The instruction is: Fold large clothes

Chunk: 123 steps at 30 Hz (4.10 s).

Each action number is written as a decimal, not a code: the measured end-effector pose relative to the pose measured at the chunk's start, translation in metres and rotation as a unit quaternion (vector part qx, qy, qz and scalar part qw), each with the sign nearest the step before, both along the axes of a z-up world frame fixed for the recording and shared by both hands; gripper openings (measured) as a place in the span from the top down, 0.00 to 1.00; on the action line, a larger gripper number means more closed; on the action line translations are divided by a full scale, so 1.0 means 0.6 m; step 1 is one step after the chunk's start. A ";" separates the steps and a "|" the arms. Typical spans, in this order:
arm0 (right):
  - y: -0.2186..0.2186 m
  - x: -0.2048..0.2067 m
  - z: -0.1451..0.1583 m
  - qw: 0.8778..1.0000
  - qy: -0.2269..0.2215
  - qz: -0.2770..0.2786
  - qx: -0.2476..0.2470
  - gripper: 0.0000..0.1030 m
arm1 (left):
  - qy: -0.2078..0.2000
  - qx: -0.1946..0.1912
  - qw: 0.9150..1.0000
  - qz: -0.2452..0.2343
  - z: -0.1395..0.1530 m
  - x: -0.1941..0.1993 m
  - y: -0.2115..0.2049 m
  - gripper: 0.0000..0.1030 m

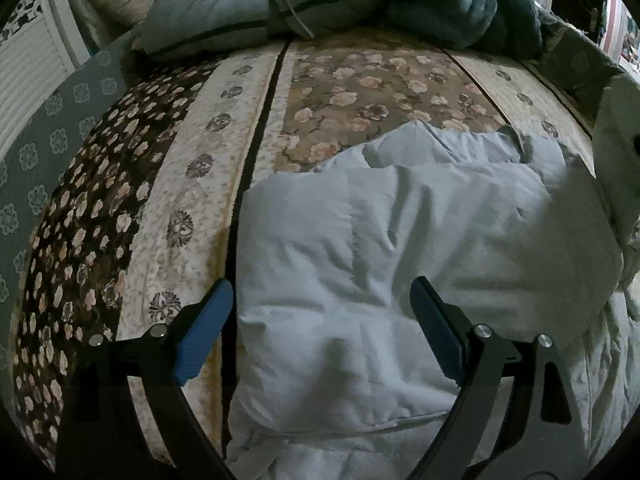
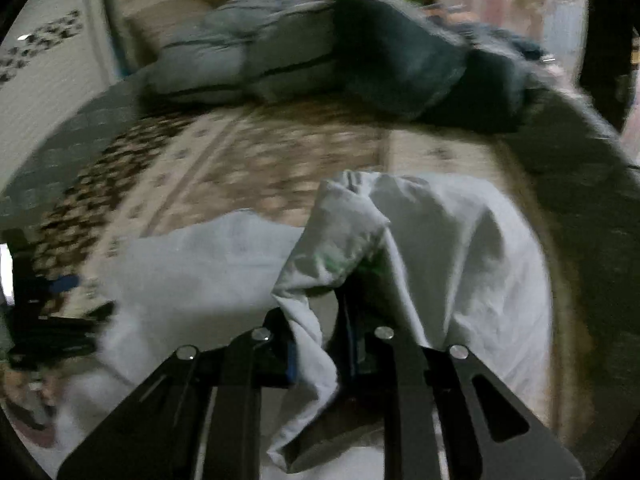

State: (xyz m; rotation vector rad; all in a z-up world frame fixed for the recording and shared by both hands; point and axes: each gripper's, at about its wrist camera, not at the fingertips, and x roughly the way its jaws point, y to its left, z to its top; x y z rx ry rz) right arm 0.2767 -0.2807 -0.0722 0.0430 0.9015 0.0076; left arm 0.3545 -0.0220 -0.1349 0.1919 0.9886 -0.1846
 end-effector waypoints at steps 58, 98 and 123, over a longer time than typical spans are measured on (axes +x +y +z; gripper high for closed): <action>-0.144 -0.195 -0.105 0.993 0.045 -0.104 -0.031 0.30 | 0.104 -0.088 0.989 -0.062 0.016 0.005 -0.183 1.00; -0.177 -0.195 -0.114 0.989 0.042 -0.136 -0.030 0.20 | 0.091 -0.121 0.985 -0.078 0.083 -0.013 -0.242 0.18; -0.116 -0.206 -0.104 0.993 0.028 -0.111 -0.028 0.19 | 0.101 -0.037 0.993 0.040 -0.006 -0.112 0.015 0.96</action>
